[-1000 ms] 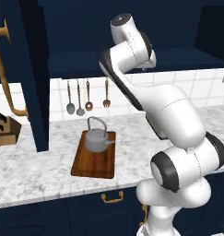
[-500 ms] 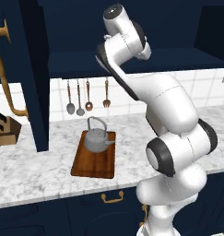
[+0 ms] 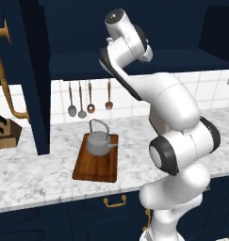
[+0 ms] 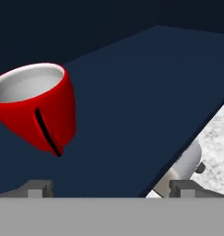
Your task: Pick the kettle from the counter and place it on the tray. Then pick the mug from the cabinet and place it on the tray. Then close the cabinet doors.
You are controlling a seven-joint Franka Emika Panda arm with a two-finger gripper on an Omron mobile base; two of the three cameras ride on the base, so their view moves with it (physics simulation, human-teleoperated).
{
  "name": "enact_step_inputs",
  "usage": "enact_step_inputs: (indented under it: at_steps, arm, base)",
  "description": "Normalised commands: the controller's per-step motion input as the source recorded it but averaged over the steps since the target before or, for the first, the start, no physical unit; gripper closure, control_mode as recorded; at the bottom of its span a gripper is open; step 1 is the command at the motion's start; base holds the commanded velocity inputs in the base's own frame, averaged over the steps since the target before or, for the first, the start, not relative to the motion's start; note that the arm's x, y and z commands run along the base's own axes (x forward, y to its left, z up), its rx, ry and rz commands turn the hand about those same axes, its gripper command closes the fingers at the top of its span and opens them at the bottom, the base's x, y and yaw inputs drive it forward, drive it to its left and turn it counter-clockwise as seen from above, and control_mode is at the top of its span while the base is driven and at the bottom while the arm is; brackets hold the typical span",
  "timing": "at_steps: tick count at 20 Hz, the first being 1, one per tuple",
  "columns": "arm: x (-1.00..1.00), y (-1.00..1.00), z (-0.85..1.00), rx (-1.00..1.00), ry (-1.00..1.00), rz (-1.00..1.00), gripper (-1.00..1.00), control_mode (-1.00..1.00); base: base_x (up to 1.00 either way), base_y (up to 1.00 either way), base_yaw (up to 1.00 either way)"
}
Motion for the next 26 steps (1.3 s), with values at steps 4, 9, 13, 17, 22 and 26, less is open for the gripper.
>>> enact_step_inputs:
  at_steps: [4,9,13,17,22,26]
  arm:
    - [0.24,0.0,0.0,-0.02,0.02,0.02,-1.0,-1.0]
    - [0.28,0.0,0.0,-0.04,0.01,0.0,-1.0,-1.0]
    - [0.31,0.0,0.0,-0.04,0.0,0.0,-1.0,-1.0]
    - [0.27,0.05,0.0,-0.06,0.06,0.0,-1.0,-1.0]
    - [0.26,0.15,0.0,-0.04,0.01,-0.02,-1.0,-1.0]
    - [0.35,0.18,0.0,-0.01,0.0,-0.08,-1.0,-1.0]
  base:
    - [0.0,0.0,0.0]
    - [0.0,0.0,0.0]
    - [0.0,0.0,0.0]
    - [0.0,0.0,0.0]
    - [0.0,0.0,0.0]
    - [0.0,0.0,0.0]
